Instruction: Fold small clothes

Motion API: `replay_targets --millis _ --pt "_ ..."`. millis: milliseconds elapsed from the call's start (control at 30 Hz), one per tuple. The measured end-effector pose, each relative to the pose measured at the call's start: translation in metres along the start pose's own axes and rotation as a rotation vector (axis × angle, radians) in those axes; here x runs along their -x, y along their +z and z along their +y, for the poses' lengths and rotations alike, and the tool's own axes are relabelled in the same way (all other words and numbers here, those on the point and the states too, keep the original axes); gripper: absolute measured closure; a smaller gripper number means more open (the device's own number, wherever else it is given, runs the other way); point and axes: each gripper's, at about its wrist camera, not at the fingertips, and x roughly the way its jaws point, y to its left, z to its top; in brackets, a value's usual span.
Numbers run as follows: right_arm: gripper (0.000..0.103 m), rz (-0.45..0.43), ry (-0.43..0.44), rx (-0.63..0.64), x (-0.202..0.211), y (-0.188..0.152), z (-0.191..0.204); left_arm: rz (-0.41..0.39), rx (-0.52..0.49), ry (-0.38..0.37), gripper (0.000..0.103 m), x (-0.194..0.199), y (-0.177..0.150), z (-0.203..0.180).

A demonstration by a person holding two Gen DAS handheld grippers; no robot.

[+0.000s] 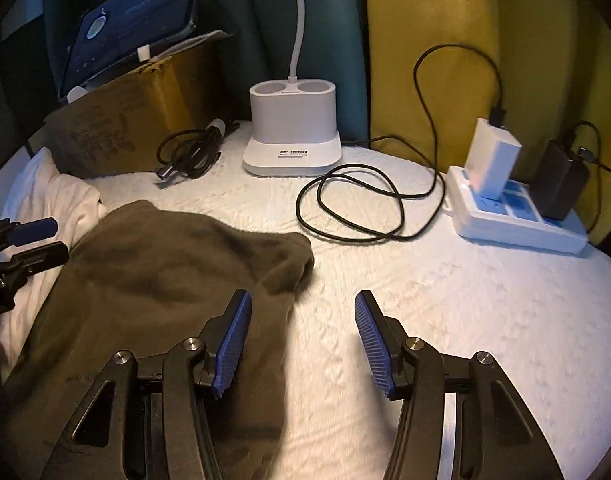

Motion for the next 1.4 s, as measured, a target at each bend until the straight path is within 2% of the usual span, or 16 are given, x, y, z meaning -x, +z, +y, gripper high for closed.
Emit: replay_targets --millis 100,333,533,667,933,1100,1400 --pt "0.047 -0.002 0.003 -0.001 0.012 -0.007 0.005 -0.012 -0.007 -0.073 0.048 0.015 -0.01 -0.011" --pt "0.047 0.017 0.009 0.017 0.032 -0.029 0.024 -0.001 -0.023 -0.115 0.048 0.03 -0.036 -0.029" --pt "0.047 0.05 -0.003 0.049 0.046 -0.051 0.038 0.037 0.02 -0.119 0.048 0.03 -0.067 -0.023" --pt "0.047 0.059 -0.01 0.056 0.054 -0.067 0.045 0.043 0.039 -0.075 0.048 0.035 -0.087 -0.015" --pt "0.047 0.066 -0.029 0.032 0.068 -0.097 0.052 0.015 -0.006 -0.028 0.048 0.049 -0.099 -0.021" --pt "0.046 0.055 -0.036 0.026 0.085 -0.113 0.053 -0.013 -0.008 -0.077 0.048 0.066 -0.102 -0.028" --pt "0.046 0.038 -0.049 0.02 0.117 -0.14 0.051 -0.049 -0.069 -0.123 0.048 0.092 -0.115 -0.069"
